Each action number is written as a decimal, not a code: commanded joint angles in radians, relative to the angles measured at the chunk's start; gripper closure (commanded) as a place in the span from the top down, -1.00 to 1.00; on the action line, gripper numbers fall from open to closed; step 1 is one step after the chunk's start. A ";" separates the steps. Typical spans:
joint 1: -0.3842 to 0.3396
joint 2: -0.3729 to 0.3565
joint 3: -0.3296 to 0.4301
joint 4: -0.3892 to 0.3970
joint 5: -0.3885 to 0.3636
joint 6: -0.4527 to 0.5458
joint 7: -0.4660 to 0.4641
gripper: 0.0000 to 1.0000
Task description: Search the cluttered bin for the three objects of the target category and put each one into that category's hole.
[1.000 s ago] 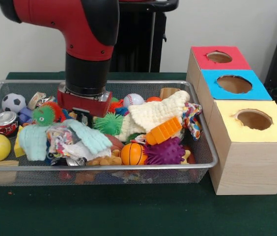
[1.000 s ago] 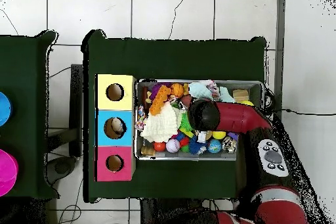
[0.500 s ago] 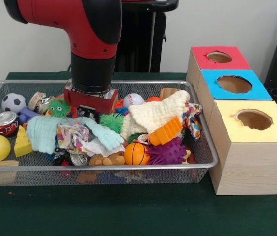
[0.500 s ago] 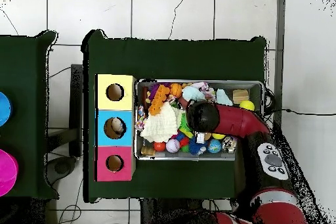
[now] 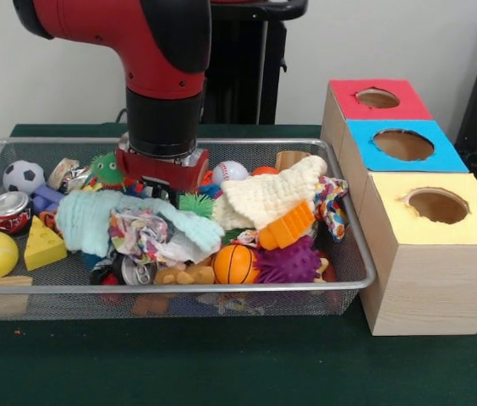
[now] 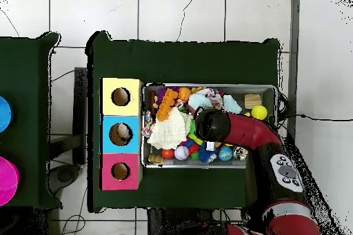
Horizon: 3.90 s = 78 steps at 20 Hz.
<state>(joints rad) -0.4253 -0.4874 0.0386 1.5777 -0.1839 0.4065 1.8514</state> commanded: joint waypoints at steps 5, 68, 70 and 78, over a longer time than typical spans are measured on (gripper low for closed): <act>0.003 0.060 0.176 0.282 0.150 -0.056 0.210 -1.00; 0.015 0.155 -0.143 -0.087 -0.037 -0.105 -0.017 1.00; 0.033 0.138 -0.155 -0.085 -0.036 -0.100 -0.001 1.00; 0.096 0.000 -0.163 -0.068 -0.041 -0.023 -0.030 1.00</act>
<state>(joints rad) -0.3719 -0.3794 -0.2511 1.4642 -0.1950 0.2244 1.8516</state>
